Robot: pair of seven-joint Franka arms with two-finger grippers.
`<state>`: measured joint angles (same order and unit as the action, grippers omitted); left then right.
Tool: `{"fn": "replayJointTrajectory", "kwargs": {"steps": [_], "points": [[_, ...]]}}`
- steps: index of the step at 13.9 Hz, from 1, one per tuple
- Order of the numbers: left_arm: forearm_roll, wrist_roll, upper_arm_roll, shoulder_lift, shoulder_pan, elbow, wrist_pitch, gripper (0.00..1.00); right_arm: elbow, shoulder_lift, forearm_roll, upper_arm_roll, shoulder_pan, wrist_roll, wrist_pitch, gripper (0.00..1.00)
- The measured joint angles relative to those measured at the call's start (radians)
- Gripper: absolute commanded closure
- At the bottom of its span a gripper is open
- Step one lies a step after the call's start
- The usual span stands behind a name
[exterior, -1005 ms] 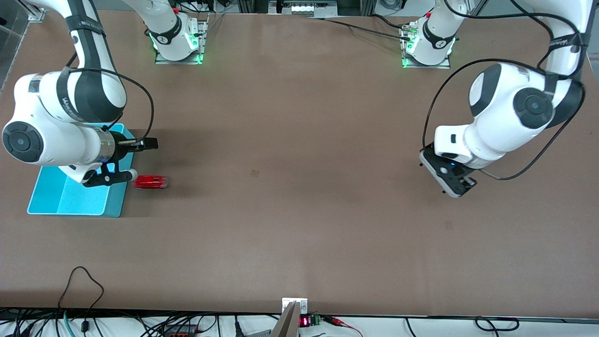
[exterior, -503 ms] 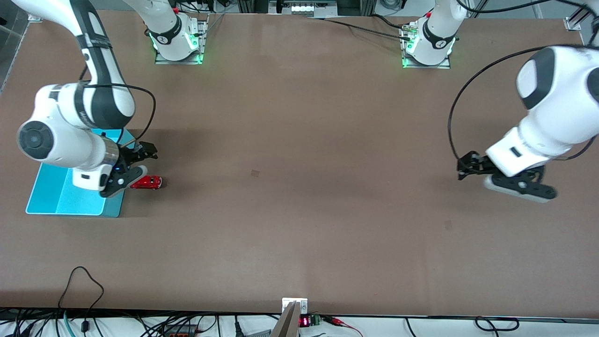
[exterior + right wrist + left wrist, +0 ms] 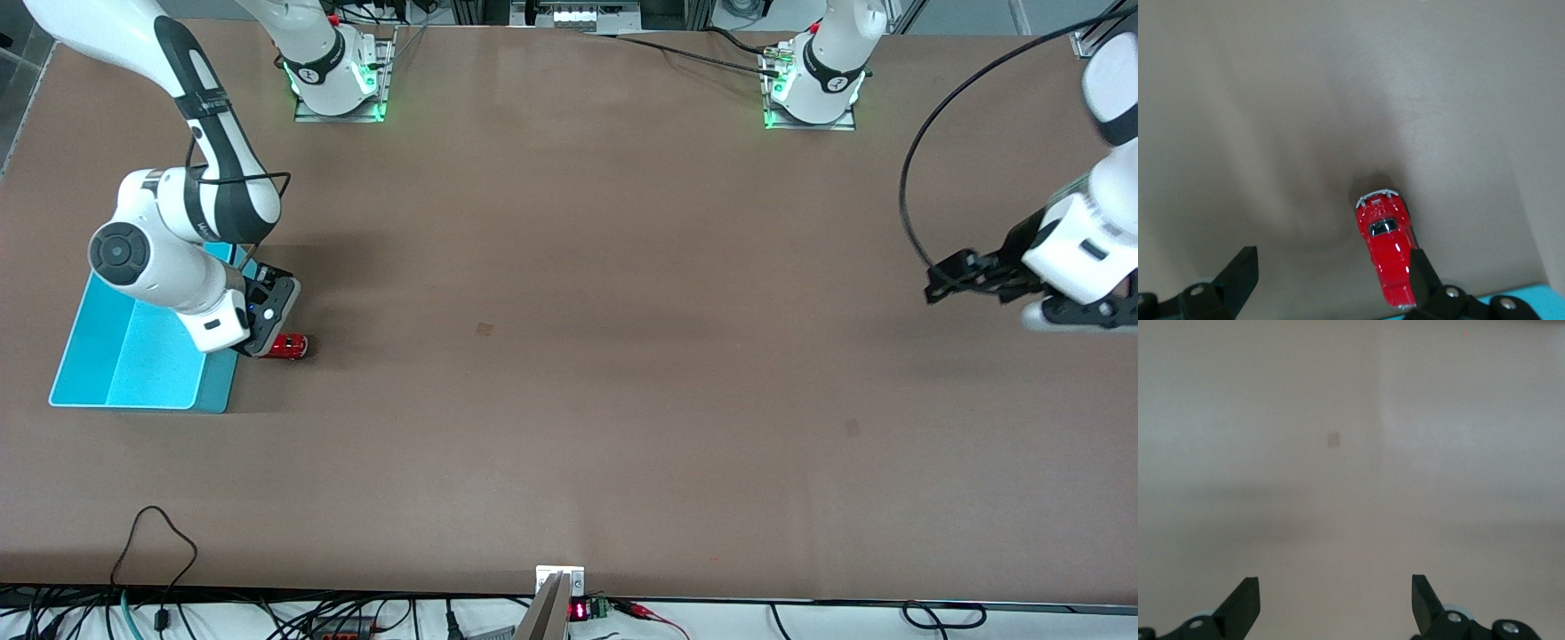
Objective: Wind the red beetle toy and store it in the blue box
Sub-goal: 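Lower the right gripper onto the car while the left gripper withdraws, then close the right gripper on the red car and lift it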
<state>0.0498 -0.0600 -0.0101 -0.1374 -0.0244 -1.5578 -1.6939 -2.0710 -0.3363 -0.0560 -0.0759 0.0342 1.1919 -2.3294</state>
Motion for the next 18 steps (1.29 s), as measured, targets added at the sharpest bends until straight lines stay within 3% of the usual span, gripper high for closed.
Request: {"fn": "replayJointTrajectory", "kwargs": {"steps": [9,14,15,16,17,18], "points": [[0.000,-0.003,0.000,0.080,0.003,-0.072,0.043,0.00,-0.051,-0.011,-0.140,-0.002,0.053,0.064,-0.173,0.00],[0.000,-0.002,-0.001,0.136,0.010,-0.160,0.002,0.00,-0.059,-0.111,-0.148,-0.002,0.063,0.068,-0.300,0.00],[0.000,-0.002,-0.001,0.141,0.010,-0.161,-0.001,0.00,-0.059,-0.130,-0.148,-0.002,0.065,0.068,-0.323,0.05],[0.000,-0.002,-0.001,0.144,0.010,-0.156,-0.002,0.00,-0.059,-0.143,-0.148,-0.002,0.067,0.069,-0.337,0.39],[0.000,-0.002,-0.001,0.147,0.011,-0.143,0.006,0.00,-0.059,-0.149,-0.150,-0.002,0.067,0.073,-0.343,0.79],[0.000,-0.002,-0.001,0.150,0.012,-0.126,0.024,0.00,-0.059,-0.150,-0.151,-0.002,0.068,0.085,-0.348,1.00]]}}
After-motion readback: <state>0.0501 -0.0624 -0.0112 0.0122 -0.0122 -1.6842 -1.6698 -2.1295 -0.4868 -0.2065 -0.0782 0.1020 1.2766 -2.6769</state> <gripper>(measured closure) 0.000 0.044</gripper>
